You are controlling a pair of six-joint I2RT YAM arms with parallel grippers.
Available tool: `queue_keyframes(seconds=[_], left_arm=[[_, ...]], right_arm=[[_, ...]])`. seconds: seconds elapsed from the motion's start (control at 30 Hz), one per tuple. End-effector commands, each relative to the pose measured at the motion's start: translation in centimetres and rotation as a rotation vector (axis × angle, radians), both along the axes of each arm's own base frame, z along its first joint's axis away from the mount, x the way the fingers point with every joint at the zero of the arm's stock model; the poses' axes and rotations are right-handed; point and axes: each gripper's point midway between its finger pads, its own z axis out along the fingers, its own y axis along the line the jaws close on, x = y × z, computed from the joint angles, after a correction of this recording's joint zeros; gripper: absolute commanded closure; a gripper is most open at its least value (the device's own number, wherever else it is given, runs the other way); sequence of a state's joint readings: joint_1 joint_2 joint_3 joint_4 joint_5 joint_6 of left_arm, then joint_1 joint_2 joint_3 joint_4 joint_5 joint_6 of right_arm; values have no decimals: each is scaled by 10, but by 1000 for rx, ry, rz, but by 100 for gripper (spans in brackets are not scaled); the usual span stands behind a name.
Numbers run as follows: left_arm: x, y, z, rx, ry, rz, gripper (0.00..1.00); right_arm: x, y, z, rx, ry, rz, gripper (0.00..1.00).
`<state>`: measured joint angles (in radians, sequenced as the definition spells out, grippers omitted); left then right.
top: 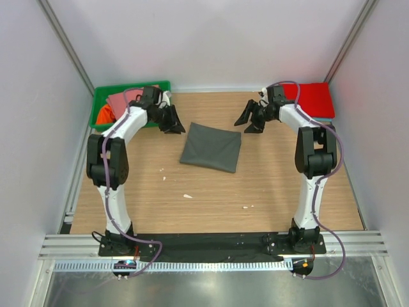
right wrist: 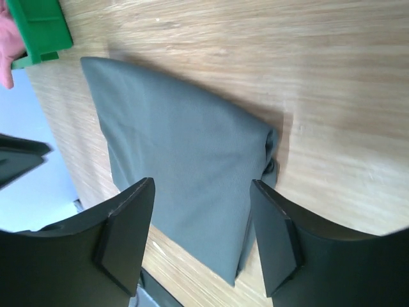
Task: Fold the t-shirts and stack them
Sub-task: Fold the tshirt
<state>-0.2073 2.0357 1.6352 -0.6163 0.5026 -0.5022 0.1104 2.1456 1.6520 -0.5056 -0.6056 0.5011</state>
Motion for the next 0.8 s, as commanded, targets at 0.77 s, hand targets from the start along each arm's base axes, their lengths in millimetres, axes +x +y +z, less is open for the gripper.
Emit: queue_keyframes(seconds=[0.77], left_arm=[[-116,18,61,-41,-46,-44,73]], right_arm=[[-48,6,-53,-69,2,-19,33]])
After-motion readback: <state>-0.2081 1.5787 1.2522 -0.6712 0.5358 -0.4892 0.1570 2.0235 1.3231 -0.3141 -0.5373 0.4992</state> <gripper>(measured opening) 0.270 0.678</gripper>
